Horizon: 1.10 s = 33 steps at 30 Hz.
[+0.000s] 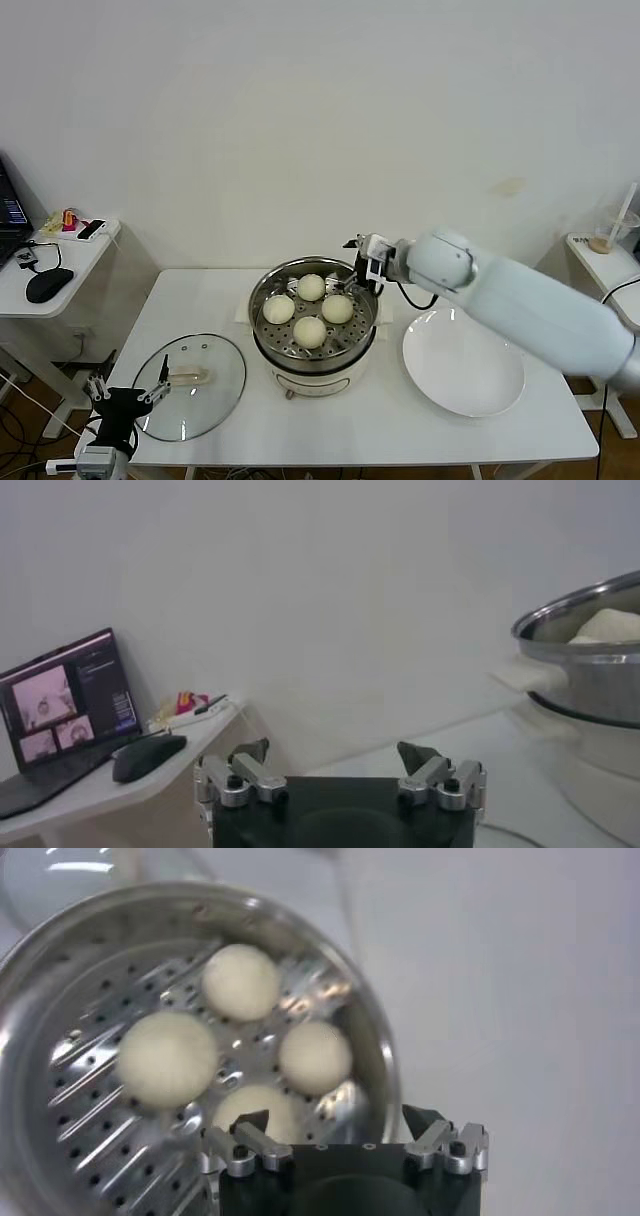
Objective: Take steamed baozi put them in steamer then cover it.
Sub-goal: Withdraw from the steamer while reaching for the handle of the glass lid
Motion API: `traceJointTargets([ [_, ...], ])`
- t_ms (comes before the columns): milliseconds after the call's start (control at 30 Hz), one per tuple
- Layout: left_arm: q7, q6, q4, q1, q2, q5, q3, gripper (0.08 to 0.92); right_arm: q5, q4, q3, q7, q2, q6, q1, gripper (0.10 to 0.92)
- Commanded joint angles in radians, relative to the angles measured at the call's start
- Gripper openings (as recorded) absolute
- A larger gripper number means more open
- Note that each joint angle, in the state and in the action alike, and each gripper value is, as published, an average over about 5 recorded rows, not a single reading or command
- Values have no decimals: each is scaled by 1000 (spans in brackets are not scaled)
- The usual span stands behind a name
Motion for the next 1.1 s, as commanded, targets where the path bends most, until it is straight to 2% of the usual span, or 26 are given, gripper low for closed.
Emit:
traceJointTargets([
  [33,-1,-9,2,-3,-3,3,19,823,-202,155,797,308,27,456,-835,823],
  [200,-2,-23,27,-11,0,45,36,823,-313,132,1082,235,221,699,-1033,823],
  [333,-6,-42,56,-15,2,125,51,823,-301,135,1266,174,402,774,-1140,823],
  [600,-78,-159,134,0,10,700,33,823,-195,197,1494,163,572,687,-1345,823],
  [933,-157,-199,166,103,30,1256,6,823,-187,207,1531,212,572,638,-1433,823],
  [1100,-157,-173,197,77,43,1406,26,823,-168,232,1537,220,579,624,-1453,823],
])
